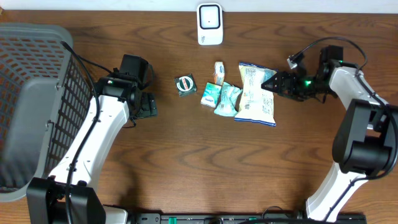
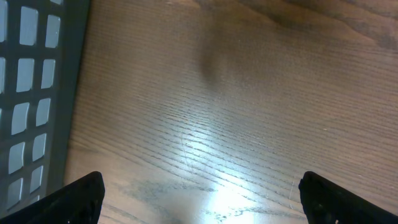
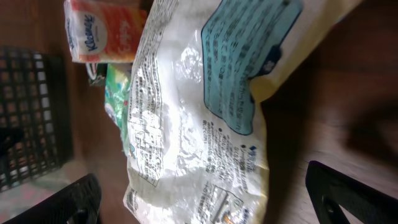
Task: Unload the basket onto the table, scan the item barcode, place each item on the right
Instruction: 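Grasp the white snack bag with the right gripper and lift it toward the scanner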
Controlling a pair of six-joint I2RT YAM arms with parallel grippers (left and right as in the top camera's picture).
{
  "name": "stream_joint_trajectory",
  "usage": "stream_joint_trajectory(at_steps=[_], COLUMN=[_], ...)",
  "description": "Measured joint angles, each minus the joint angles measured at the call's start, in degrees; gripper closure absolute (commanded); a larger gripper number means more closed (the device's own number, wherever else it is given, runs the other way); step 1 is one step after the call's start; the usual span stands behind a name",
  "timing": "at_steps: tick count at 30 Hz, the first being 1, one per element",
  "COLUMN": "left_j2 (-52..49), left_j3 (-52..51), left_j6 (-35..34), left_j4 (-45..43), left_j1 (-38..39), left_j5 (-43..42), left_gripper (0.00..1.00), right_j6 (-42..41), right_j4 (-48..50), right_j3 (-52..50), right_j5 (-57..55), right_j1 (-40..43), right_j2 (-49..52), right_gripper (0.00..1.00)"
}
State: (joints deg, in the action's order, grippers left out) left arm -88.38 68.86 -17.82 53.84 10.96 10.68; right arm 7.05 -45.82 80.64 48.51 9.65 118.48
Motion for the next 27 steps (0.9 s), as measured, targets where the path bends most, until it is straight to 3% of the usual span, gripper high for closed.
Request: stream_joint_trajectory(at_steps=[5, 14, 16, 17, 19, 20, 27], left_j2=[0.0, 0.0, 0.0, 0.0, 0.0, 0.0, 0.0], left_j3=[0.0, 0.0, 0.0, 0.0, 0.0, 0.0, 0.0], left_j6=[0.0, 0.0, 0.0, 0.0, 0.0, 0.0, 0.0], left_j4=[0.0, 0.0, 0.0, 0.0, 0.0, 0.0, 0.0], left_j1=[0.0, 0.0, 0.0, 0.0, 0.0, 0.0, 0.0], left_j5=[0.0, 0.0, 0.0, 0.0, 0.0, 0.0, 0.0], left_gripper=[0.02, 0.02, 0.02, 0.02, 0.03, 0.02, 0.02], right_j6=[0.9, 1.6, 1.7, 1.6, 1.9, 1.9, 1.9], right_j4=[0.0, -0.2, -0.2, -0.2, 0.3, 0.7, -2.1], right_j3=[0.0, 0.2, 0.3, 0.3, 0.3, 0.3, 1.7], right_j5=[2.0, 5.8, 6.5, 6.5, 6.1, 6.2, 6.4], right_j1=[0.0, -2.5, -3.9, -4.4, -6.1, -6.5, -6.9], right_j2=[2.2, 7.1, 7.6, 7.7, 8.2, 8.3, 8.4], right_gripper=[0.04, 0.31, 0.44, 0.68, 0.92, 0.99, 0.99])
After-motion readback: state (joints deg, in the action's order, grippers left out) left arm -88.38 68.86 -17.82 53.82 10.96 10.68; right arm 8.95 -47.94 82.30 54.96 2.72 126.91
